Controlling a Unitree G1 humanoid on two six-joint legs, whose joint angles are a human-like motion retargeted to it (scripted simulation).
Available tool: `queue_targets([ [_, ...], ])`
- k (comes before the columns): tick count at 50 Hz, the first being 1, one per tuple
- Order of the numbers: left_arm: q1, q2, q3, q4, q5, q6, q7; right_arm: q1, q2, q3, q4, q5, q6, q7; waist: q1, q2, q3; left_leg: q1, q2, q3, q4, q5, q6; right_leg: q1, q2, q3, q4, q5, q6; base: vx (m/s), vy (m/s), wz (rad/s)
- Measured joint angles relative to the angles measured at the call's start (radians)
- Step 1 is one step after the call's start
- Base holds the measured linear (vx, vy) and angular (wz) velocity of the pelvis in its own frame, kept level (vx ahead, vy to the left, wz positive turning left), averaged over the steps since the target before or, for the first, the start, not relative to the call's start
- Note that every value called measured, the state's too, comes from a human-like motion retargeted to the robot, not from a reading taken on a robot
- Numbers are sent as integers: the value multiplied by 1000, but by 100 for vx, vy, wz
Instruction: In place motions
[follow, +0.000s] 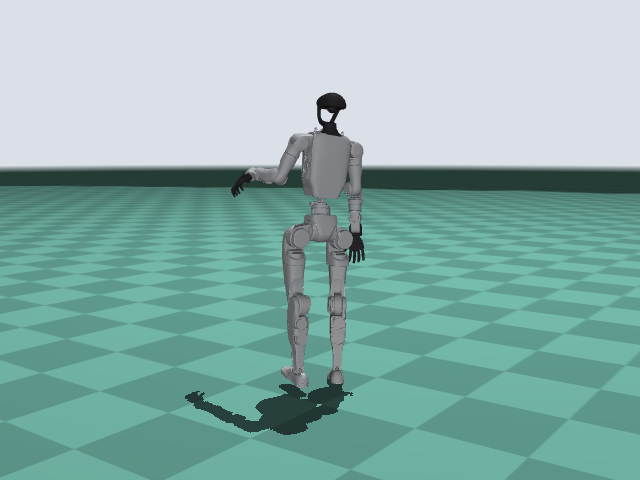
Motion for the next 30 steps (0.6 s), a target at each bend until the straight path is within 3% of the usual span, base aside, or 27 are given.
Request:
queue_targets([
  [2, 8, -29, 0, 63, 87, 217, -363, 0, 2, 1, -1, 2, -3, -1, 4, -5, 5, 2, -1, -1, 0, 1, 0, 4, -2, -3, 0, 0, 0, 0, 0, 0],
  [3, 11, -41, -2, 84, 78, 268, -408, 1, 2, 0, -2, 1, -4, 0, 7, -7, 7, 3, -2, -3, 0, 2, 0, 6, -2, -5, 0, -1, 0, 0, 0, 0],
  [5, 15, -44, -4, 79, -31, 268, -300, 1, 2, -6, -4, 0, -5, 4, 11, -9, 11, 3, -3, -6, 0, 3, -1, 8, -3, -10, -1, -1, 1, 0, 0, 0],
  [11, 38, 33, 59, -29, -168, -46, 416, 1, -2, 2, -6, -2, -7, 4, 10, -8, 9, -3, -2, -8, 1, 4, -2, 5, -2, -12, -2, -1, 1, 0, 0, 0],
  [16, 14, 108, 131, -141, -111, -394, 907, 5, -2, -1, -3, 3, -5, 2, 19, -10, 4, -6, -4, -7, 1, 4, -2, 4, 1, -13, -5, -3, -2, 0, 0, 0],
  [18, -4, 131, 166, -160, -82, -468, 1048, 5, -1, -2, -3, 2, -4, 3, 18, -10, 1, -7, -5, -9, 1, 4, -2, 5, 1, -15, -5, -3, -2, 0, 0, 0],
  [20, -23, 145, 201, -165, -74, -485, 1136, 9, -1, 0, -3, -1, -4, 2, 18, -9, -4, -7, -5, -11, 1, 4, -2, 5, 0, -17, -5, -4, -2, 0, 0, 0],
  [23, -60, 138, 243, -126, -132, -472, 1208, 10, -1, 6, -3, -7, -4, 0, 15, -7, -13, -9, -6, -13, 1, 4, -1, 4, 0, -18, -5, -4, -2, 0, 0, 0],
  [25, -99, 117, 259, -69, -244, -422, 1204, 8, -2, 8, -1, -10, -3, 1, 13, -4, -18, -10, -7, -14, 2, 4, -1, 3, 0, -19, -5, -4, -2, 0, 0, 0],
  [27, -149, 86, 267, 9, -431, -274, 1112, 10, -3, 7, 1, -10, -2, 1, 15, -3, -24, -11, -7, -15, 2, 4, -1, 3, 0, -20, -6, -5, -2, 0, 0, 0],
  [30, -233, 37, 287, 156, -697, 16, 836, 14, -4, 6, 7, -6, -2, 2, 20, -3, -33, -11, -8, -16, 2, 4, -1, 5, 0, -22, -5, -6, -2, 0, 0, 0],
])
